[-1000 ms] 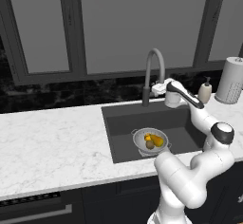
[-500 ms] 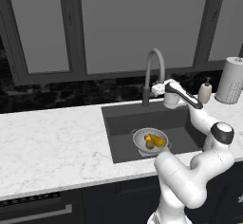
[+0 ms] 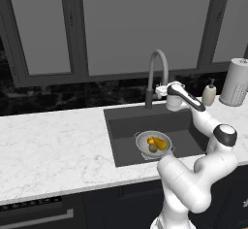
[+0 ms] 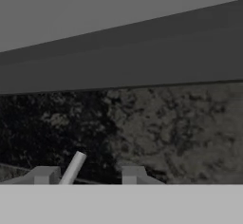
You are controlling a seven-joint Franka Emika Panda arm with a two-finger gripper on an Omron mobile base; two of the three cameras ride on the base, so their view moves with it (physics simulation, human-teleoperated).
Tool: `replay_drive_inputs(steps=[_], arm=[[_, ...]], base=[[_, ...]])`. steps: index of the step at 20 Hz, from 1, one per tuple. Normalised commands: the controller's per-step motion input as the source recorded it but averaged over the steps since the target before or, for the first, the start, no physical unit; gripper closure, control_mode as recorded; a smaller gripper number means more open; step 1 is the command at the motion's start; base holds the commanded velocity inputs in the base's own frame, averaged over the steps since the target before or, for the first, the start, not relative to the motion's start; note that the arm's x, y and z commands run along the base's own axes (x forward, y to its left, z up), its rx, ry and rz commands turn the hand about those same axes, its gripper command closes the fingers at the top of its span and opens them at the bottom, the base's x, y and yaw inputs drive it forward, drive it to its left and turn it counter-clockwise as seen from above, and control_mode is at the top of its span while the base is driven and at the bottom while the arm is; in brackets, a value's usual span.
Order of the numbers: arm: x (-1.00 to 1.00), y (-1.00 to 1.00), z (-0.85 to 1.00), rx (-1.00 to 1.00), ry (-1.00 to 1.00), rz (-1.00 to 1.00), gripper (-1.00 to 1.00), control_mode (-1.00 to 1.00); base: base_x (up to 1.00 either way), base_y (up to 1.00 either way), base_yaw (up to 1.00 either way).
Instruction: Put the colander in the sink, put the kiwi, pear, tangerine in the colander, and turn on the sink faucet and pour water over the colander.
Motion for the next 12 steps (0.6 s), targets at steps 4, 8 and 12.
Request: replay_drive_inputs(steps=[4,8,12], arm=[[0.01,-0.71,-0.27,0.0,0.0,-0.11,1.0,-1.0],[0.0,-0.76,-0.28,0.0,0.0,-0.09,1.0,-1.0],[0.03,-0.8,-0.27,0.0,0.0,-0.08,1.0,-1.0]], base=[[0.0,0.0,0.0],[0.0,0.0,0.0],[0.0,0.0,0.0]])
